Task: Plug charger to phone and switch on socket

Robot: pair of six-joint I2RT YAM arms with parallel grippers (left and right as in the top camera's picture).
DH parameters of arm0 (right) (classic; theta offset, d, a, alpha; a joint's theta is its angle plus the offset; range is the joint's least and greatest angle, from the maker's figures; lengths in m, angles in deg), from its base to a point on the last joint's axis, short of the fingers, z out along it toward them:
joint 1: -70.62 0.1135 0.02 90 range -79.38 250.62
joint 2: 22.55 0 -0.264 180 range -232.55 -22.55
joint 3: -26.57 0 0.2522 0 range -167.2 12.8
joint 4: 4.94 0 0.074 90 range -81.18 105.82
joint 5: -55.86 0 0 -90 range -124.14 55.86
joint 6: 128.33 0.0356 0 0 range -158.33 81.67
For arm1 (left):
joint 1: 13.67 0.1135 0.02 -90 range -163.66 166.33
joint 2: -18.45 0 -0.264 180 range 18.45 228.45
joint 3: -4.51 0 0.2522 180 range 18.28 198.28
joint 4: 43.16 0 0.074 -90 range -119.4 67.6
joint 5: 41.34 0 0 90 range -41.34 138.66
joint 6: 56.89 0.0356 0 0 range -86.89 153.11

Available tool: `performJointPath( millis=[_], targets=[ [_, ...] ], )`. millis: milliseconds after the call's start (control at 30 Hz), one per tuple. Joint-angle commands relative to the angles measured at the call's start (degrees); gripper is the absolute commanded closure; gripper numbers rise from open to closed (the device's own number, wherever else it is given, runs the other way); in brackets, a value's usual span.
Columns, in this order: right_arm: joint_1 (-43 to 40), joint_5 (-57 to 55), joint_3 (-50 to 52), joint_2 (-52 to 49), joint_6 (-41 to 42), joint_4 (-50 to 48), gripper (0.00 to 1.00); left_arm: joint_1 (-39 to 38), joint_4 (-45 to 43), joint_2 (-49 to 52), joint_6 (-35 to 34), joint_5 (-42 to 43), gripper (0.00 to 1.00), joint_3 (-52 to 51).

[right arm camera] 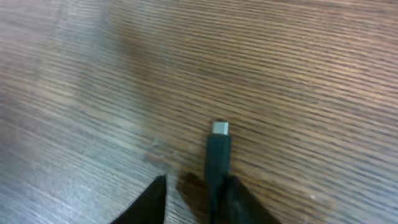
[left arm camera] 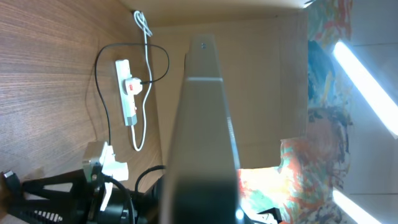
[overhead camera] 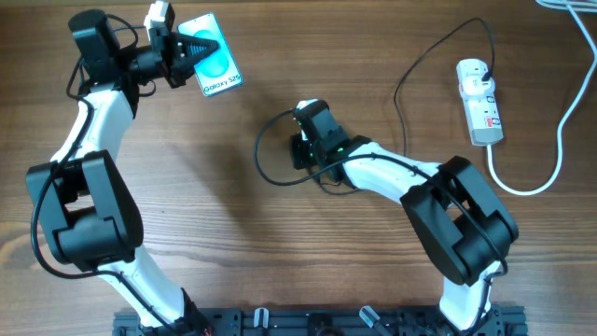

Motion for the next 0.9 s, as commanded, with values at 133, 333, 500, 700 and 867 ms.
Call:
performJointPath(
  millis=[133, 333, 500, 700, 867],
  targets=[
    [0.85, -0.66, 0.28, -4.17, 6.43, 4.50, 0.82, 0.15, -0.15, -0.17, 0.04, 1.90, 0.96, 0.63],
    [0.98, -2.56, 0.28, -4.17, 10.19, 5.99, 0.95, 0.15, 0.20, -0.17, -1.44, 1.90, 0.96, 0.63],
    [-1.18, -3.19, -3.58, -4.04, 14.82, 13.09, 0.95, 0.15, 0.24, -0.17, -1.44, 1.90, 0.96, 0.63],
    [-9.40, -15.61, -7.04, -1.99, 7.78, 35.93, 0.96, -0.24, 0.22, -0.17, -1.42, 1.90, 0.96, 0.63],
    [-13.44, -12.68, -6.99, -2.01, 2.82, 39.71, 0.96, -0.24, 0.22, -0.17, -1.40, 1.90, 0.96, 0.63]
  ],
)
